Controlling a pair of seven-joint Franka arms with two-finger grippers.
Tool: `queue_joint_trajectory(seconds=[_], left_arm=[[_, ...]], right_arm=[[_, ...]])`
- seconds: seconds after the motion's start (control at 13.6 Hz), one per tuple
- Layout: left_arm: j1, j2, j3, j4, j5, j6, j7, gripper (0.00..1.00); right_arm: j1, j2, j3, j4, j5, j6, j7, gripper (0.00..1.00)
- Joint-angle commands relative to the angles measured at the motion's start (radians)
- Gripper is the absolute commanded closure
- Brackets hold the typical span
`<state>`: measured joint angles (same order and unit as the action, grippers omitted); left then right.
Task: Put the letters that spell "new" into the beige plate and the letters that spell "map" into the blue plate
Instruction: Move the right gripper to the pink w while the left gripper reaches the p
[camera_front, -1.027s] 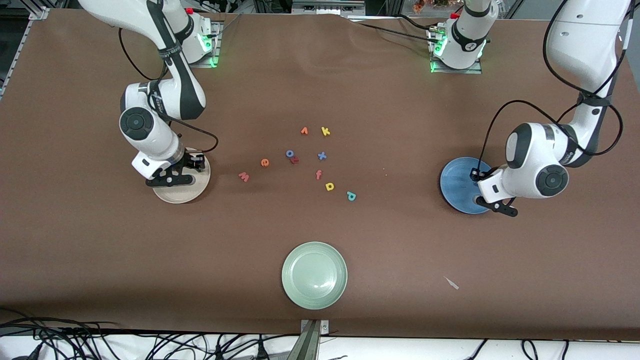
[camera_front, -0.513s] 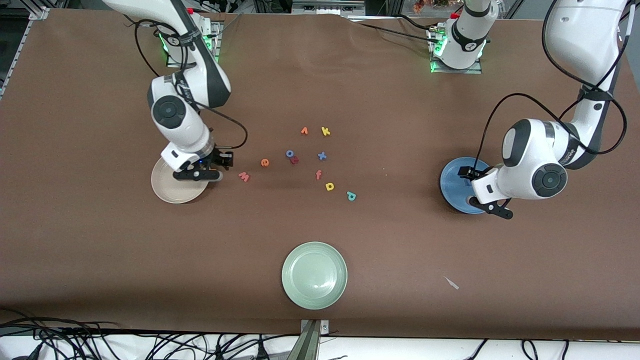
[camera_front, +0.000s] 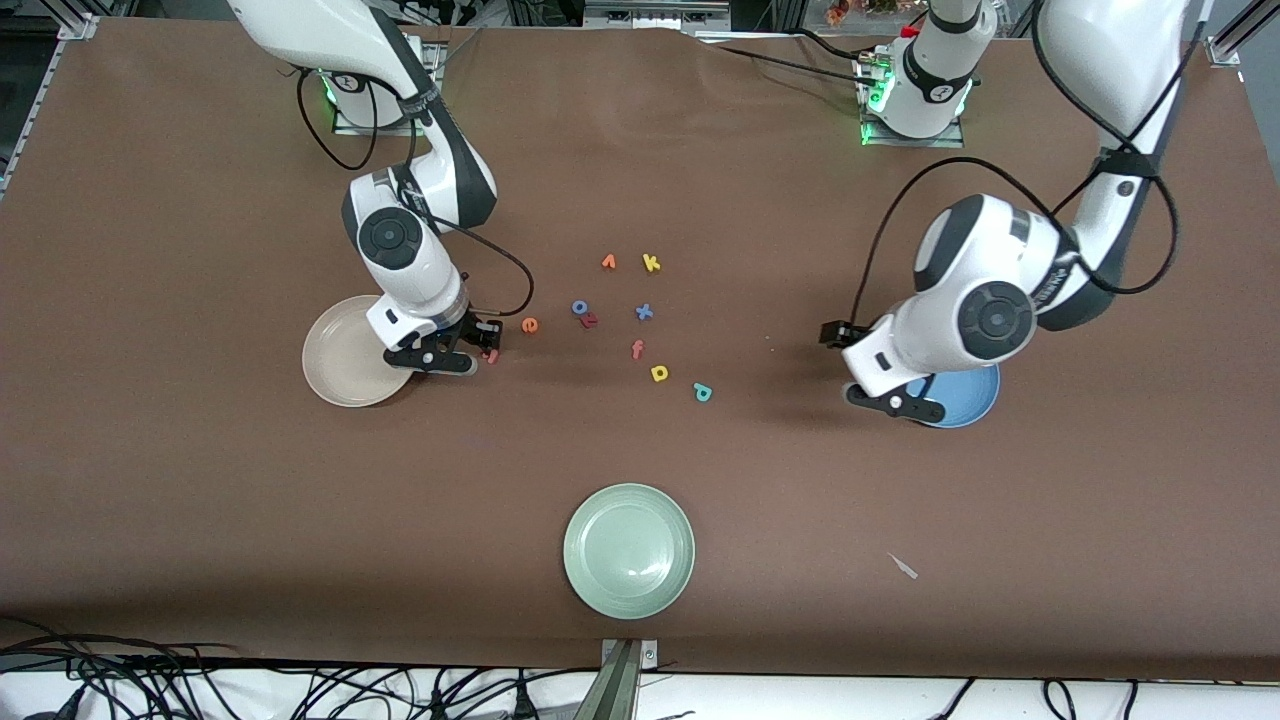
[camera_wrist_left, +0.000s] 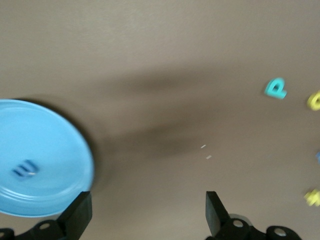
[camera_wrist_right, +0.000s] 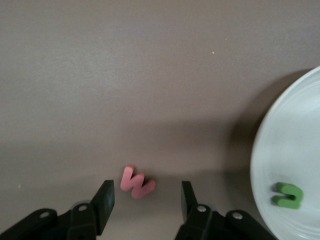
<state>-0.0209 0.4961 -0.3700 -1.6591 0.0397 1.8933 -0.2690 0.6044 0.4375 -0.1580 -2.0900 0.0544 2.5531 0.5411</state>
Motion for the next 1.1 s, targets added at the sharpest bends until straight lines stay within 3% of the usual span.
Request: queue_joint_trajectory(seconds=[0.0,0.44,1.03], left_arm=[[-0.068,0.177,0.011,0.186,-0.001,-0.013,-0.195,0.00],[-0.192,0.291,0.020,0.220,0.020,0.084,-0.466,0.00],[-0.238,0.323,0.043,0.234,0.011,0.174,-0.480,0.00]], right_arm=[[-0.005,0.026,0.021,0.018,0.016,0.033,0.051,0.38],[-0.005,0.056,0.028,-0.008,0.016,0.113,0.103,0.36],[-0.005,0.055,0.041,-0.057,0.016,0.168,0.137,0.29]])
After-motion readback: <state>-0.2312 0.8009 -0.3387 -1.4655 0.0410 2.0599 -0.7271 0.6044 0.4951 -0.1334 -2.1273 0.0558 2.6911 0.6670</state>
